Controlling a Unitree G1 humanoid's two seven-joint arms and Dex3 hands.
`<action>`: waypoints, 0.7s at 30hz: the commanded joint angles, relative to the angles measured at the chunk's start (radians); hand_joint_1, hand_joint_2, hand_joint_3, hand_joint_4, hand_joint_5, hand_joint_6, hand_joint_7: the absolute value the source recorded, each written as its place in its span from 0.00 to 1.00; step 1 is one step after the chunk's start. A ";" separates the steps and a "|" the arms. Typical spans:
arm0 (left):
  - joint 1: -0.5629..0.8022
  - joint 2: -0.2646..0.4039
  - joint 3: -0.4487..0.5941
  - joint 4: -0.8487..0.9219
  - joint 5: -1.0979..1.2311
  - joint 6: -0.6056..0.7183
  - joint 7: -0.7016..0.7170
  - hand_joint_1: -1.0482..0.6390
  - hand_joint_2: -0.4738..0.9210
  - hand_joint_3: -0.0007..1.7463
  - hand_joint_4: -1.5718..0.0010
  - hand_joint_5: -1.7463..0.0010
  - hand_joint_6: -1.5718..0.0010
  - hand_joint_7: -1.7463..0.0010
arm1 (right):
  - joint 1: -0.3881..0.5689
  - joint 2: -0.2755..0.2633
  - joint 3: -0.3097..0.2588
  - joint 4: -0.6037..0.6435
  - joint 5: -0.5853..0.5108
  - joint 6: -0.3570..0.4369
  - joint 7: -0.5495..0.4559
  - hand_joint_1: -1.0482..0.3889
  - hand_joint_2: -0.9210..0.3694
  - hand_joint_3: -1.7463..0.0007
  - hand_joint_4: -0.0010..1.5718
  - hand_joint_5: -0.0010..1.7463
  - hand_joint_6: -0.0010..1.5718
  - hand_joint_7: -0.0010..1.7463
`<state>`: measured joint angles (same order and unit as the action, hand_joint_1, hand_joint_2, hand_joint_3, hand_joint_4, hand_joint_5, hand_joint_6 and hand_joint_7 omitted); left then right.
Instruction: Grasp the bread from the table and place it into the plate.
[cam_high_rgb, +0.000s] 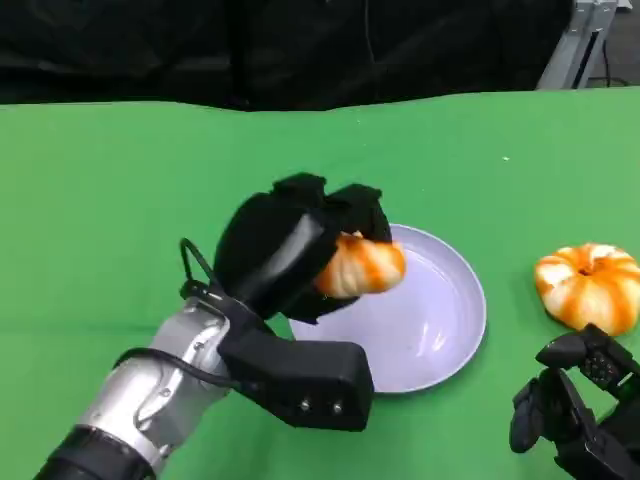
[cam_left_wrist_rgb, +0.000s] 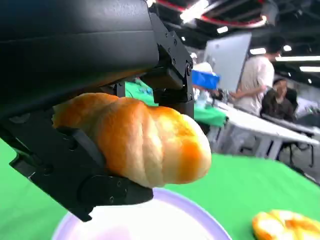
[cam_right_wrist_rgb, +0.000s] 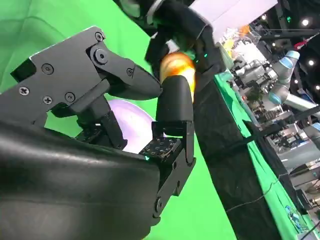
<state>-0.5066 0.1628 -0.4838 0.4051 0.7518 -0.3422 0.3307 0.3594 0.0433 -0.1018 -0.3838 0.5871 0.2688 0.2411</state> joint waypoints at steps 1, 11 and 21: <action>-0.046 -0.033 -0.039 0.096 0.031 -0.002 0.003 0.56 0.95 0.21 0.55 0.05 0.51 0.24 | 0.001 -0.003 0.007 -0.016 -0.005 0.001 -0.013 0.64 0.20 0.45 0.54 1.00 0.53 0.80; -0.108 -0.064 -0.077 0.266 0.042 -0.031 0.005 0.54 1.00 0.12 0.60 0.40 0.51 0.75 | 0.009 0.009 0.041 -0.036 -0.021 0.002 -0.050 0.64 0.23 0.42 0.54 1.00 0.53 0.81; -0.118 -0.054 -0.131 0.352 0.079 0.013 -0.030 0.14 1.00 0.29 0.78 0.99 0.69 1.00 | 0.009 0.009 0.039 -0.037 -0.015 0.001 -0.050 0.63 0.25 0.40 0.54 1.00 0.53 0.81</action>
<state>-0.6231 0.0978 -0.6069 0.7444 0.8266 -0.3387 0.3161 0.3634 0.0552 -0.0590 -0.4097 0.5695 0.2722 0.1969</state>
